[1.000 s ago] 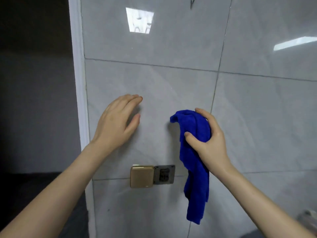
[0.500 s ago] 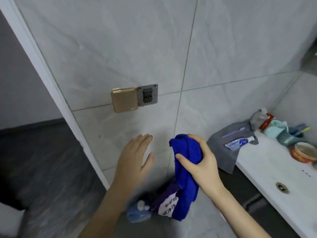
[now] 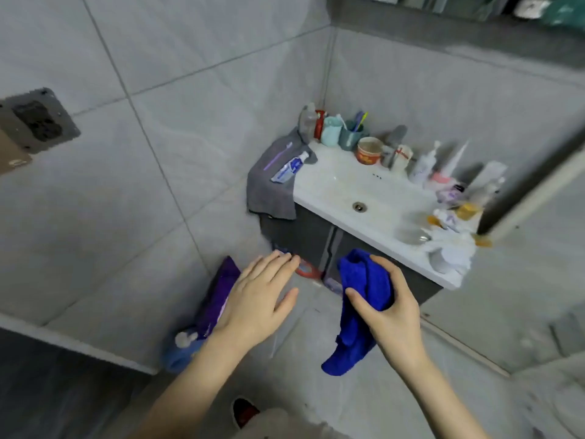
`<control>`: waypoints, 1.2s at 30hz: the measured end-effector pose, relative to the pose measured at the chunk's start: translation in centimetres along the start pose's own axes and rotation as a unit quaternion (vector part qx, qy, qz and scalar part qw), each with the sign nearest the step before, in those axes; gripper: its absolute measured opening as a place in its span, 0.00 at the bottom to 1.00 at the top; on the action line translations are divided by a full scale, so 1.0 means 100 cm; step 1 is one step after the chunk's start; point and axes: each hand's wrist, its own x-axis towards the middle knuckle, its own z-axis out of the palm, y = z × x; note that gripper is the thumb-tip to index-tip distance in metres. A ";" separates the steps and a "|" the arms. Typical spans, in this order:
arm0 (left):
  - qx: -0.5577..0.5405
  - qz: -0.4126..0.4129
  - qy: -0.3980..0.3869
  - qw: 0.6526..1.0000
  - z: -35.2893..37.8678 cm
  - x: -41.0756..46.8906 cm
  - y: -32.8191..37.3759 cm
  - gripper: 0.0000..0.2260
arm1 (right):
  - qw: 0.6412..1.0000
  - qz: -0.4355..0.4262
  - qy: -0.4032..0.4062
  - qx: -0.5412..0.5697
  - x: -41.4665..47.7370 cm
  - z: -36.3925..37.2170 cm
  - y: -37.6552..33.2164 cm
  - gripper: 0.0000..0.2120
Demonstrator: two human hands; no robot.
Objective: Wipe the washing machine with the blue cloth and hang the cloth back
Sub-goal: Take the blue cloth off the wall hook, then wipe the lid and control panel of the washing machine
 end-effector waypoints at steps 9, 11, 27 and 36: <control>-0.073 0.221 -0.126 0.964 0.109 0.008 0.232 0.23 | 0.958 0.130 0.253 -0.026 -0.155 -0.209 0.070 0.26; -0.080 0.270 -0.170 0.944 0.131 0.004 0.281 0.23 | 0.936 0.159 0.313 -0.026 -0.189 -0.246 0.080 0.26; -0.144 0.576 -0.275 0.756 0.282 0.099 0.598 0.22 | 0.712 0.253 0.654 -0.037 -0.281 -0.465 0.161 0.24; -0.171 0.744 -0.269 0.587 0.332 0.115 0.821 0.22 | 0.552 0.250 0.793 -0.065 -0.327 -0.565 0.167 0.24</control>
